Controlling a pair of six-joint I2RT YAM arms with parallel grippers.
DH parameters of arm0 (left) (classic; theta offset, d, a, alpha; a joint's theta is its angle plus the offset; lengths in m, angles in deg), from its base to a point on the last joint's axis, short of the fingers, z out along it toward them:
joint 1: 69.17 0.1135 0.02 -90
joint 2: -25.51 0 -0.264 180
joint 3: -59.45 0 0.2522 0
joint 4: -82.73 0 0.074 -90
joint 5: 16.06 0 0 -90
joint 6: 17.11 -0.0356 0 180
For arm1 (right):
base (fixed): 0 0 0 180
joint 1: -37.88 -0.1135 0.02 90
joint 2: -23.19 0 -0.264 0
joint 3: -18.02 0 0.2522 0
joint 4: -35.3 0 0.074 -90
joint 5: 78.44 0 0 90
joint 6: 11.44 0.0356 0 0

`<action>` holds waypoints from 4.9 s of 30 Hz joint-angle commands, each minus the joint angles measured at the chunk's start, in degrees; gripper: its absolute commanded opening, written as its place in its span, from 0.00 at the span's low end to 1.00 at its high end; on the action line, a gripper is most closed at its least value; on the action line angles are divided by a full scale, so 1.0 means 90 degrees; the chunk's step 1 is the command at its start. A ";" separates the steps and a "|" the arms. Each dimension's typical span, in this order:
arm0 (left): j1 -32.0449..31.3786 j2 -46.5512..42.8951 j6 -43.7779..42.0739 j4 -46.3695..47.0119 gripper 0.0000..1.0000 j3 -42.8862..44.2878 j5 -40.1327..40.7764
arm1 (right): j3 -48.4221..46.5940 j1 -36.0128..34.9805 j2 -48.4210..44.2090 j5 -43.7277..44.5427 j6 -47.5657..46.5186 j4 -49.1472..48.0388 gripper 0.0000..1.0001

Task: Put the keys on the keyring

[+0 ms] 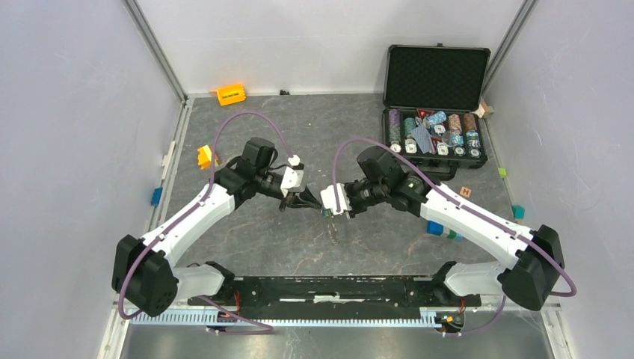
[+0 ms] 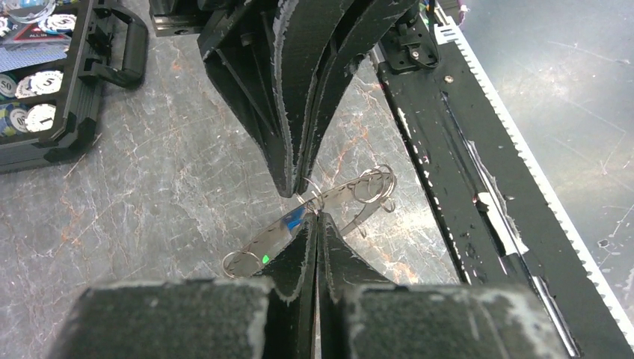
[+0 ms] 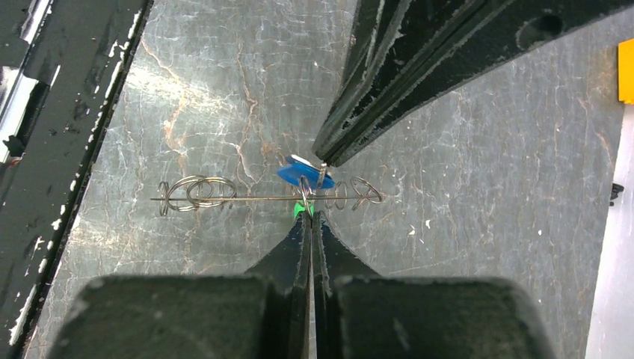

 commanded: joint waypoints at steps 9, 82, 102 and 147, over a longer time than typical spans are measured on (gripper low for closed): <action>-0.0002 0.0002 -0.1016 -0.0510 0.02 0.0173 -0.0344 | -0.0284 -0.0190 0.0128 -0.0340 -0.0193 0.0028 0.00; -0.0272 0.0026 -0.3351 -0.2089 0.02 0.0269 -0.0426 | -0.0507 -0.0214 0.0520 -0.0925 -0.0071 0.0192 0.00; -0.0392 -0.0077 -0.3451 -0.2089 0.02 0.0135 -0.0053 | -0.0486 -0.0185 0.0426 -0.0780 0.0132 0.0089 0.00; -0.0316 0.0022 -0.2642 -0.1685 0.29 0.0448 0.0372 | 0.0293 0.0156 -0.0109 -0.1667 0.1400 -0.1207 0.00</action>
